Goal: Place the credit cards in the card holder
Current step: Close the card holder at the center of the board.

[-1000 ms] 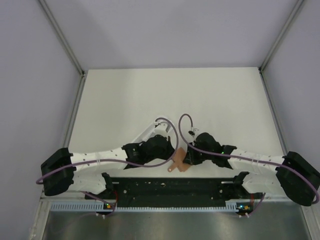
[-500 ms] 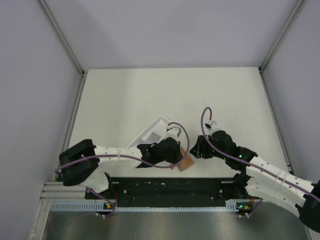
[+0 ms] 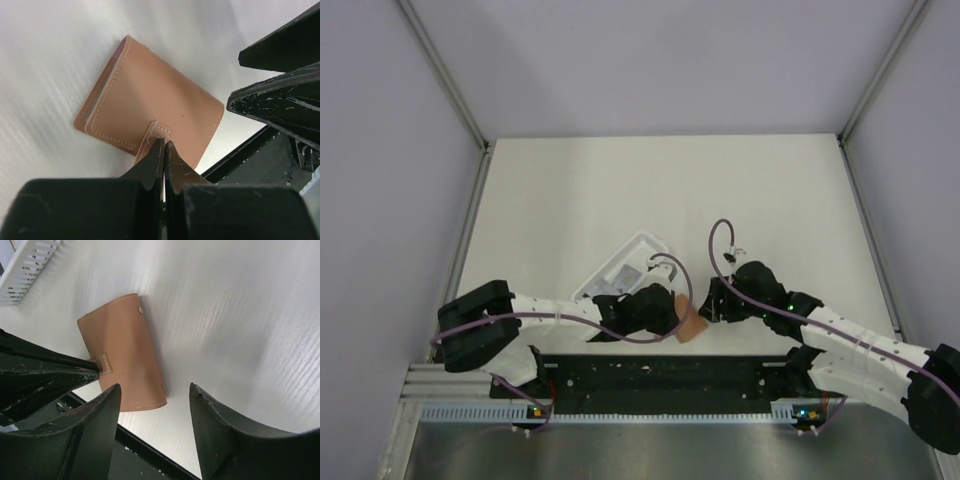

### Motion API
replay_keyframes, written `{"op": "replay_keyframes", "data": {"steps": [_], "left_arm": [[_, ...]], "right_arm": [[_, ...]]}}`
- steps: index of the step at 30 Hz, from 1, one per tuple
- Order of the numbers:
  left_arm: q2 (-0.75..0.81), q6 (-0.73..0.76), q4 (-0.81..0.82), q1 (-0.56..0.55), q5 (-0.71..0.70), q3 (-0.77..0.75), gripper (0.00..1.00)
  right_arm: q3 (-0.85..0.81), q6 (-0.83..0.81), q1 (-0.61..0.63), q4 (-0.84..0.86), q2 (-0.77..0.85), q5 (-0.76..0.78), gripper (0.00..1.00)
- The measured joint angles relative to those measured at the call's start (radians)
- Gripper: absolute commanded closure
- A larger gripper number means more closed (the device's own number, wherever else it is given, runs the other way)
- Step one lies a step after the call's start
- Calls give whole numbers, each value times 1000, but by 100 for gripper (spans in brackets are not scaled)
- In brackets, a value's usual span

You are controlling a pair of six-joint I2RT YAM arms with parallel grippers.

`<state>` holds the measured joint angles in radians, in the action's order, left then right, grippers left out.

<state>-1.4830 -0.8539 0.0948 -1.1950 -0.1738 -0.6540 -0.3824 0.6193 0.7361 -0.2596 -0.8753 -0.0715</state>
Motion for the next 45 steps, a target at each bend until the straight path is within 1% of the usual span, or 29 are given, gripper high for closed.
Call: {"op": "replay_keyframes", "data": {"steps": [8, 19, 20, 22, 24, 27, 29, 30, 32, 34, 36, 38, 41, 44, 45], "left_arm": [[34, -17, 5, 0, -15, 48, 100], [37, -39, 32, 0, -25, 79, 100], [37, -39, 36, 0, -25, 82, 100], [37, -42, 45, 0, -26, 88, 100], [37, -43, 56, 0, -25, 94, 100], [39, -49, 64, 0, -27, 101, 100], [49, -55, 60, 0, -32, 105, 100], [57, -60, 53, -1, -40, 107, 100], [95, -65, 19, -3, -67, 115, 100], [169, -69, -32, -3, -106, 128, 100], [267, -69, -89, -3, -153, 133, 100], [354, -68, -126, -3, -193, 133, 100], [462, -61, -175, -2, -253, 133, 100], [502, -58, -217, -2, -288, 132, 100], [506, -56, -232, -2, -295, 132, 100]], "right_arm": [[16, -11, -4, 82, -97, -89, 39], [68, -6, -13, 292, -225, -232, 38], [69, -5, -14, 306, -234, -239, 39], [74, 2, -15, 349, -256, -258, 47], [82, 13, -18, 390, -274, -279, 62], [98, 20, -21, 418, -290, -296, 81], [103, 25, -25, 420, -285, -300, 91], [102, 29, -25, 411, -272, -300, 94], [91, 24, -25, 352, -203, -289, 99], [58, 6, -25, 252, -105, -248, 100], [-7, -19, -25, 110, 13, -159, 100], [-106, -46, -25, -26, 96, -62, 100], [-290, -77, -25, -207, 96, 89, 100], [-468, -87, -24, -373, -5, 224, 100], [-523, -85, -14, -439, -58, 291, 100]]}}
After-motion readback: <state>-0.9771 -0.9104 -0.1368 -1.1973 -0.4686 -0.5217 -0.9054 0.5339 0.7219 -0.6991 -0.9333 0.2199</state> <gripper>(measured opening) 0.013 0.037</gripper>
